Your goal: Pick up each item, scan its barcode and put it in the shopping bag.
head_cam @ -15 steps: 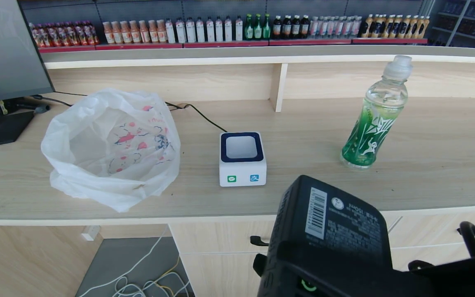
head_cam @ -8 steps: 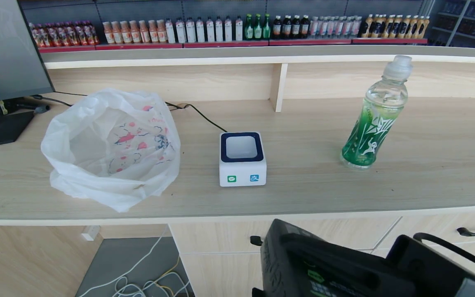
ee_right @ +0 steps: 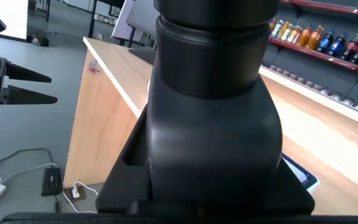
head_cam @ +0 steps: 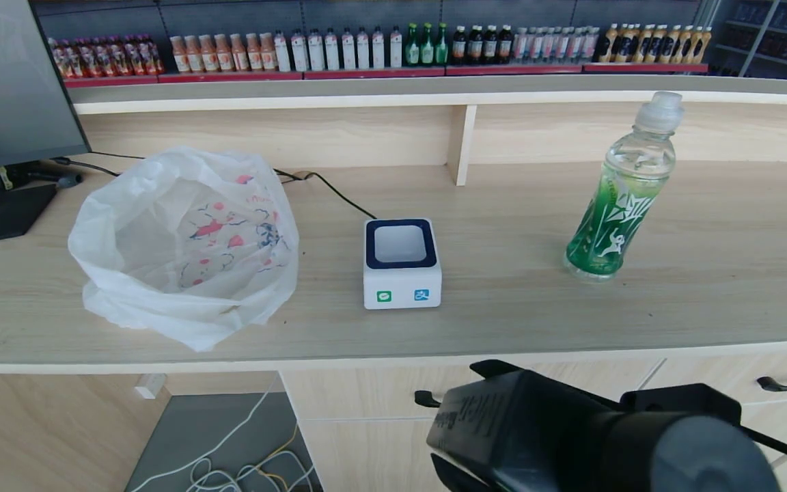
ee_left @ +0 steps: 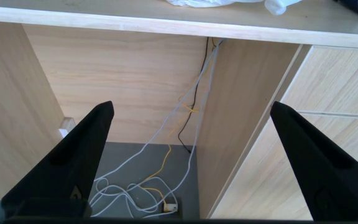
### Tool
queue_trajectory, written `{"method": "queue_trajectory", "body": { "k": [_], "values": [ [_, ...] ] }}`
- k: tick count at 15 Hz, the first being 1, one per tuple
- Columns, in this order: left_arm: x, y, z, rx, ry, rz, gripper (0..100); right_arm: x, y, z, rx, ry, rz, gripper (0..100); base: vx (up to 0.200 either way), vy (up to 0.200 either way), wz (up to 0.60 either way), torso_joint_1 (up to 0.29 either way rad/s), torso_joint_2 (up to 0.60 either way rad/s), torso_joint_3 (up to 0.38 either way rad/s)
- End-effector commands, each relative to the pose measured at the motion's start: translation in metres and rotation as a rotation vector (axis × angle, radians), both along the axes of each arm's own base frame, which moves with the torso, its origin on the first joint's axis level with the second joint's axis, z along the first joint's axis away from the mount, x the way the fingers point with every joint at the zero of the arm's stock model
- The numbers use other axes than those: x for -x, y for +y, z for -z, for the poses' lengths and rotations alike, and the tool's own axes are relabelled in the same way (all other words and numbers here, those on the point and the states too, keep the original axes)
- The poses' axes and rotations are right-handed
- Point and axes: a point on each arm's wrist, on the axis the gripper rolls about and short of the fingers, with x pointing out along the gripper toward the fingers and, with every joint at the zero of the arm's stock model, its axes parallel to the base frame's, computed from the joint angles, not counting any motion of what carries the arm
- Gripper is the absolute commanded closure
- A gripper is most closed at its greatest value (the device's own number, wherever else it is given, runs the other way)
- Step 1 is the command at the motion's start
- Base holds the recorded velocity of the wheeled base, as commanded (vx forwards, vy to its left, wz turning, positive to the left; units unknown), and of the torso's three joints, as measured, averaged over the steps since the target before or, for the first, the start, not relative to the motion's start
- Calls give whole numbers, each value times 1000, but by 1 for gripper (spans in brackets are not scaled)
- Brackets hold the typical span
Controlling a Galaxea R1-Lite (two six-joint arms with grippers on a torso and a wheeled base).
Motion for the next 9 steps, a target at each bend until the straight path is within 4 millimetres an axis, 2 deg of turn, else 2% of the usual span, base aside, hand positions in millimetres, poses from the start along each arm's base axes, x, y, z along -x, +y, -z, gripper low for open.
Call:
{"method": "queue_trajectory", "body": {
  "k": [1, 4, 5, 9],
  "values": [
    [0, 0, 0, 0, 0, 0, 0, -7, 7, -6, -36, 14, 7, 100, 0, 0, 0, 0, 0, 0],
    [0, 0, 0, 0, 0, 0, 0, -9, 9, -8, -118, 169, -54, 100, 0, 0, 0, 0, 0, 0],
    [0, 0, 0, 0, 0, 0, 0, -16, 18, -14, -160, 191, -48, 100, 0, 0, 0, 0, 0, 0],
    [0, 0, 0, 0, 0, 0, 0, -52, 9, -1, -238, 355, 144, 100, 0, 0, 0, 0, 0, 0]
  ]
}}
